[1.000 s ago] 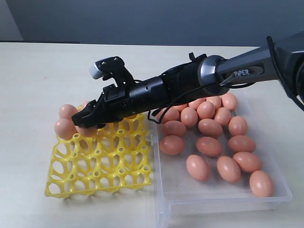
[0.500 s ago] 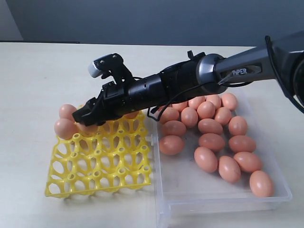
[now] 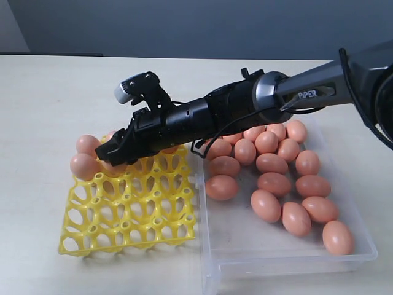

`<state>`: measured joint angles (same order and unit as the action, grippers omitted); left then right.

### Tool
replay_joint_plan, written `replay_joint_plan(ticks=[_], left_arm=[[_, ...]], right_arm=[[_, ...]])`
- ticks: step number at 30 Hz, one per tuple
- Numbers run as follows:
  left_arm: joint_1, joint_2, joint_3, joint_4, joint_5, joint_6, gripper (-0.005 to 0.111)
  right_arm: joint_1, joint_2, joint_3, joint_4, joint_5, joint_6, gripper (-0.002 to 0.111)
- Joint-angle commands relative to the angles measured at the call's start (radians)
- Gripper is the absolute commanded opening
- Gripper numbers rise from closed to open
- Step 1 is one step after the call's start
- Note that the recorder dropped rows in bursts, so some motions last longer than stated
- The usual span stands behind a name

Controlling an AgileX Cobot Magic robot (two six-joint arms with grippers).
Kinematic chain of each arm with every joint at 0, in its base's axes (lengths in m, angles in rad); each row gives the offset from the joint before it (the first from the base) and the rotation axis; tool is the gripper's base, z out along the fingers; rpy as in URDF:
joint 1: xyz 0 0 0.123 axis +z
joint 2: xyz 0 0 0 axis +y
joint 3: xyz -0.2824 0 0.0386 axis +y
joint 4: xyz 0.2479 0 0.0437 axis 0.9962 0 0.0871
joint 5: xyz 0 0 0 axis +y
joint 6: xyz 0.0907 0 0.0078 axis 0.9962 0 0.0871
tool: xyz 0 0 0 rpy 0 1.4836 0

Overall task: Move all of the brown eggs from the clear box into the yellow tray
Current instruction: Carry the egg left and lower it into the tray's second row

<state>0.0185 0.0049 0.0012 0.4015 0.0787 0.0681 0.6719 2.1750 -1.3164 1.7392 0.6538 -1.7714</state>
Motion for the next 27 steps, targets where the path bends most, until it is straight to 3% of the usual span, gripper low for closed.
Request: replay_joint_plan(ticks=[1,27], left_arm=[[-0.011,-0.005,-0.001,0.003,-0.003,-0.004,0.0],[-0.011,-0.005,-0.001,0.003,-0.003,-0.004,0.0]], right_arm=[[-0.001,-0.002,-0.006,0.005,0.002,-0.008,0.043],[-0.001,-0.002,-0.006,0.005,-0.005,-0.013,0.042]])
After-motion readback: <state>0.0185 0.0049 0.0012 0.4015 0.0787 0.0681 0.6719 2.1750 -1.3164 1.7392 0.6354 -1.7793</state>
